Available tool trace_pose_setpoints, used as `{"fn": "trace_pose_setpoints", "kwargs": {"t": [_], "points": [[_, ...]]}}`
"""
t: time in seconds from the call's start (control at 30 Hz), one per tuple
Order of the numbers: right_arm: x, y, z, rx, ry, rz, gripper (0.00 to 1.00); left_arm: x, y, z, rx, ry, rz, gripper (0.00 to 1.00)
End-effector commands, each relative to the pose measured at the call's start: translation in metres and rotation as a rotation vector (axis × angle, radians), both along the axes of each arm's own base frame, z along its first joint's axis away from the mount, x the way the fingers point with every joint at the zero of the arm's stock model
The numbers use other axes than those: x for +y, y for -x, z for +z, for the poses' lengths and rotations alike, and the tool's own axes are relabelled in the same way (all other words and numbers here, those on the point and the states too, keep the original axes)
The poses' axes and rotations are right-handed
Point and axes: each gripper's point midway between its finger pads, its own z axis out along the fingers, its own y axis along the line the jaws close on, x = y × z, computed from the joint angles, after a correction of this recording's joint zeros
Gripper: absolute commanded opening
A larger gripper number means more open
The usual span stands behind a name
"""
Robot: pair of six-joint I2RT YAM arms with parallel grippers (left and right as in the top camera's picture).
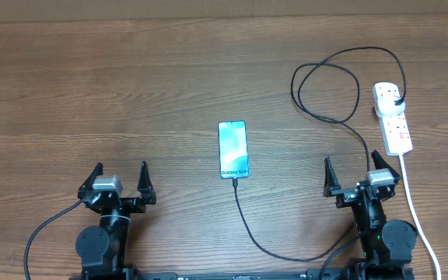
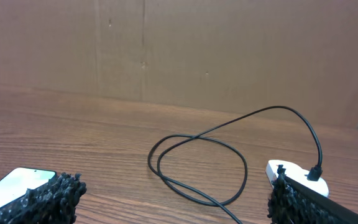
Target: Plug charger to phone and switch on socket
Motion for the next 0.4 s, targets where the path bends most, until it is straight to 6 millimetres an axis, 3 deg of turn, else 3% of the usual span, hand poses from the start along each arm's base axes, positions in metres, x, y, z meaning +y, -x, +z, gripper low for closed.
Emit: {"fn": "trace_pose_setpoints", "kwargs": {"t": [0.0, 0.37], "points": [[-0.0028, -0.0002, -0.0021, -0.003, 0.001, -0.014, 1.0, -0.0006, 0.0, -0.0016, 0.003, -0.017, -0.007, 1.0], [-0.0028, -0.0002, -0.0021, -0.003, 0.001, -0.014, 1.0, -0.0006, 0.0, -0.0016, 0.003, -0.017, -0.007, 1.0]]}}
